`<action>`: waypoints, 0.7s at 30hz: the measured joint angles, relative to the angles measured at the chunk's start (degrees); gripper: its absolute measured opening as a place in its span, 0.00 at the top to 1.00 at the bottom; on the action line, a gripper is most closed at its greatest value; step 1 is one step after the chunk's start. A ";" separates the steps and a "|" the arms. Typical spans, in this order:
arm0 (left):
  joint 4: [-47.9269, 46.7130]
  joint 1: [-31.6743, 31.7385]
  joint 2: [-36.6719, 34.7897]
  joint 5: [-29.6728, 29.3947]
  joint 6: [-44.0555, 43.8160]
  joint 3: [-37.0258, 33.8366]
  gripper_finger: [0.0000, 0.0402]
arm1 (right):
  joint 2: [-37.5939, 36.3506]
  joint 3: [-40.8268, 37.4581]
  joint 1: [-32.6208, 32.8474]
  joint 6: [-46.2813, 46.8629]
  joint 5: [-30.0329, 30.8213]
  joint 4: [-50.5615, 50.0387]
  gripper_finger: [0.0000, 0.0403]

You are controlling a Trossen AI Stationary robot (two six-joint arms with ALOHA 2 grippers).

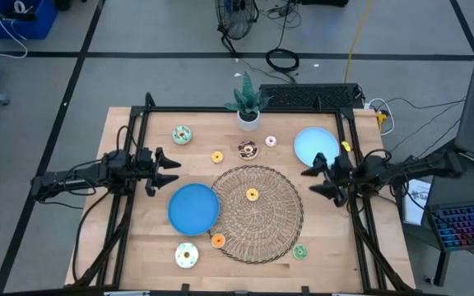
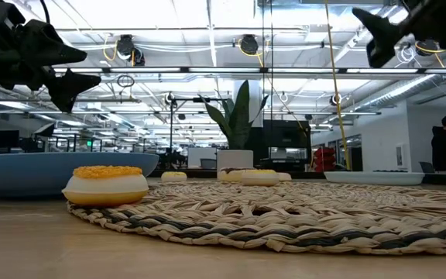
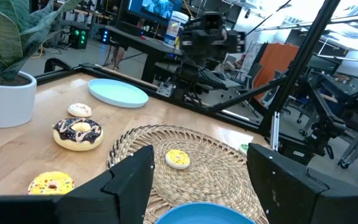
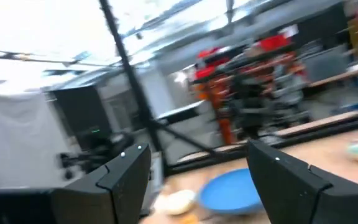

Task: Pick & Place donuts
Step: Put the small green donut on the light blue plate

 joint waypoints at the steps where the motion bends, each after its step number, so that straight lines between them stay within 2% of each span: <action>1: 0.00 0.02 0.00 0.00 0.00 0.00 0.36 | 2.95 1.76 2.58 0.14 1.61 -0.19 0.38; 4: -0.01 0.01 0.00 -0.02 0.00 0.00 0.36 | 12.92 8.22 10.85 -0.85 6.43 -1.22 0.38; 6: -0.01 0.02 0.00 -0.02 0.00 0.00 0.36 | 19.45 14.32 15.94 -1.56 10.34 -5.50 0.38; 9: -0.01 0.00 0.00 -0.02 0.00 0.00 0.36 | 29.67 25.07 22.34 2.04 18.25 -20.66 0.38; 12: -0.01 0.02 0.00 -0.02 0.00 0.00 0.36 | 39.59 35.76 26.66 11.11 23.74 -36.71 0.38; 16: -0.01 0.00 0.00 -0.01 0.00 0.00 0.36 | 50.98 48.26 29.41 27.88 23.92 -54.81 0.38; 18: -0.01 0.02 0.00 -0.02 0.00 0.00 0.36 | 55.84 52.64 30.17 36.63 20.59 -61.81 0.38; 21: -0.01 0.01 0.00 0.00 0.00 0.00 0.36 | 61.90 56.67 31.04 50.08 12.39 -68.83 0.38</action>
